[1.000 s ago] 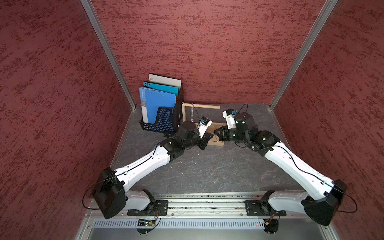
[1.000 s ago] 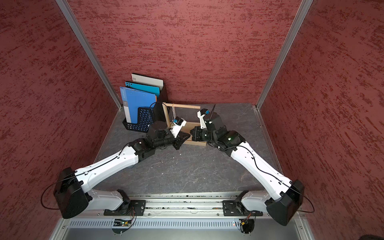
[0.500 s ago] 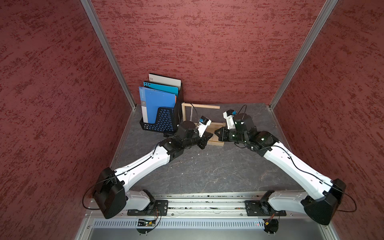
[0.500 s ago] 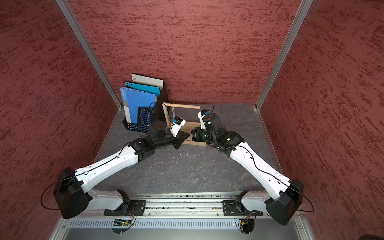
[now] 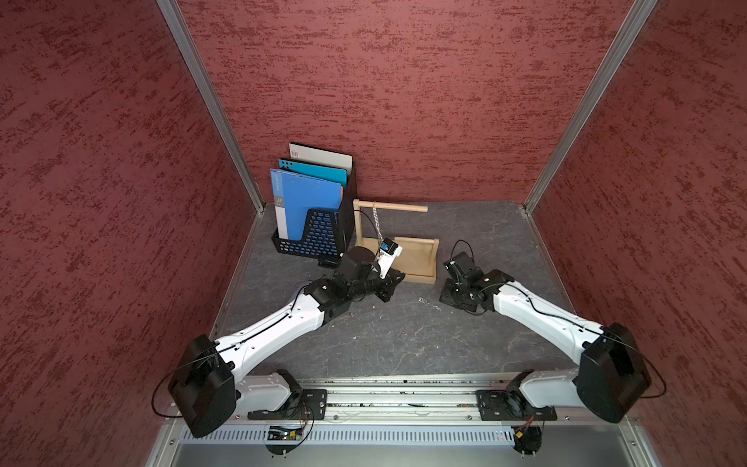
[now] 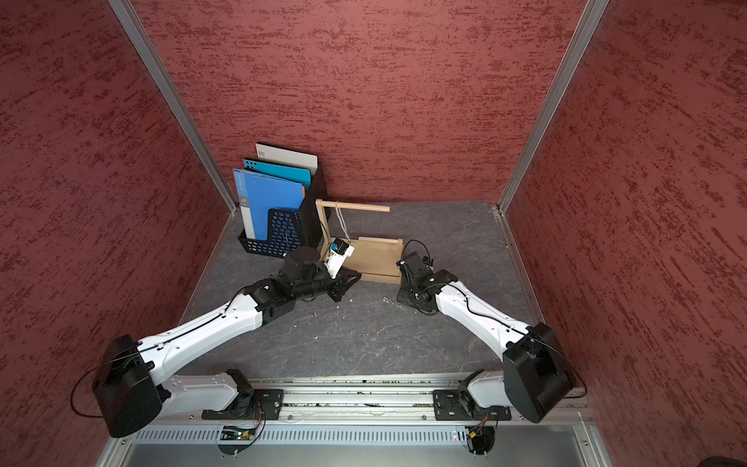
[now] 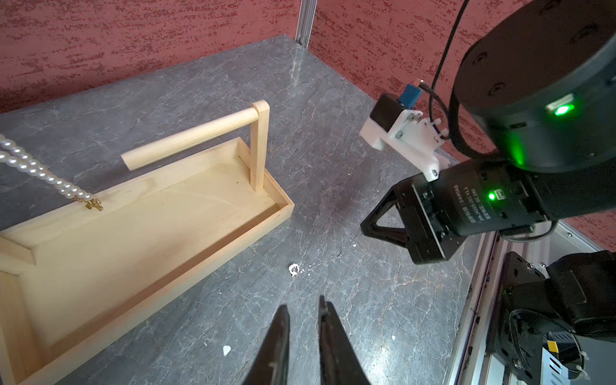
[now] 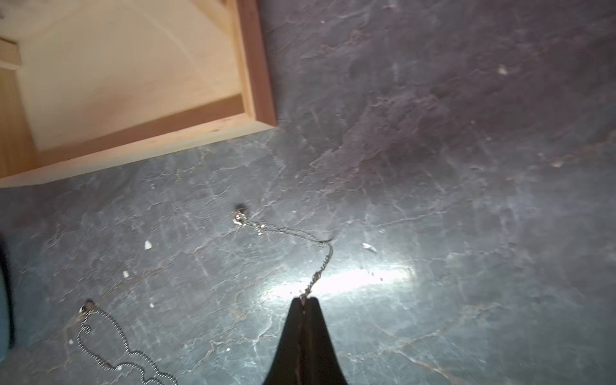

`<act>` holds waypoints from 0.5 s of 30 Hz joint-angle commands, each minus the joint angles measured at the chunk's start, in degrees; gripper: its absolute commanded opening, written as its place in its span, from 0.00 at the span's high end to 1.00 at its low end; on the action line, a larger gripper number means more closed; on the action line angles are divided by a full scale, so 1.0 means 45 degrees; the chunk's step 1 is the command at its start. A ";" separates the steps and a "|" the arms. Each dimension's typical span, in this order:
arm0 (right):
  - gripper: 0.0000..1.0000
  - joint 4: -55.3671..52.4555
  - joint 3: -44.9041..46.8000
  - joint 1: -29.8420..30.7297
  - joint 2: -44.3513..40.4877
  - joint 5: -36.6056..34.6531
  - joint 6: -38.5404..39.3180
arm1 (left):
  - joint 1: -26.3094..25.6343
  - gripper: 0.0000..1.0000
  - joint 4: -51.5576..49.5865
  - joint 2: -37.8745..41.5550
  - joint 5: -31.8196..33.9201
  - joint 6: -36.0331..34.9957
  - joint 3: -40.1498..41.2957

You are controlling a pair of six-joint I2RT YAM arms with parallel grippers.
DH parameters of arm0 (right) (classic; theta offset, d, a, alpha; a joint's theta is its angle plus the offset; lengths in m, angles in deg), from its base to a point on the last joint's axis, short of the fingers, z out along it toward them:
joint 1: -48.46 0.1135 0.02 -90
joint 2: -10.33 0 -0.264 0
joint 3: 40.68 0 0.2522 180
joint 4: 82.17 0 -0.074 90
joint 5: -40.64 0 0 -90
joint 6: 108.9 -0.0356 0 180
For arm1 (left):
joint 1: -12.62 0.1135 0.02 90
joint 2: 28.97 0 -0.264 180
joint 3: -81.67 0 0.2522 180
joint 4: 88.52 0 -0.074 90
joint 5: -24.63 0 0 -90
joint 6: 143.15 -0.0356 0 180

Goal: Hang the necklace on the jewelry display stand
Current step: Place the necklace at the center of the board.

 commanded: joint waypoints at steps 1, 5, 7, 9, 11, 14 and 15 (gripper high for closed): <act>0.96 -0.1177 -0.0025 -0.0155 -0.0055 -0.1457 -0.0526 | 0.0066 0.80 -0.0081 0.0254 0.0034 0.0073 0.0301; 0.82 -0.1832 0.0247 -0.0315 -0.0240 -0.1950 -0.0713 | 0.0060 0.80 -0.0095 0.0206 -0.0103 0.0118 0.0444; 0.65 -0.2009 0.0340 -0.0379 -0.0381 -0.2033 -0.0840 | 0.0041 0.80 -0.0115 0.0171 -0.0170 0.0136 0.0444; 0.54 -0.2145 0.0386 -0.0414 -0.0490 -0.2074 -0.0922 | 0.0037 0.80 -0.0108 0.0167 -0.0211 0.0137 0.0454; 0.51 -0.2181 0.0408 -0.0420 -0.0550 -0.2063 -0.1001 | 0.0038 0.79 -0.0099 0.0118 -0.0285 0.0134 0.0499; 0.54 -0.1859 0.0447 -0.0423 -0.0418 -0.1669 -0.0885 | 0.0022 0.79 -0.0107 -0.0098 -0.0510 0.0108 0.0501; 0.56 -0.1668 0.0436 -0.0428 -0.0253 -0.1413 -0.0776 | 0.0021 0.79 -0.0121 -0.0225 -0.0580 0.0105 0.0488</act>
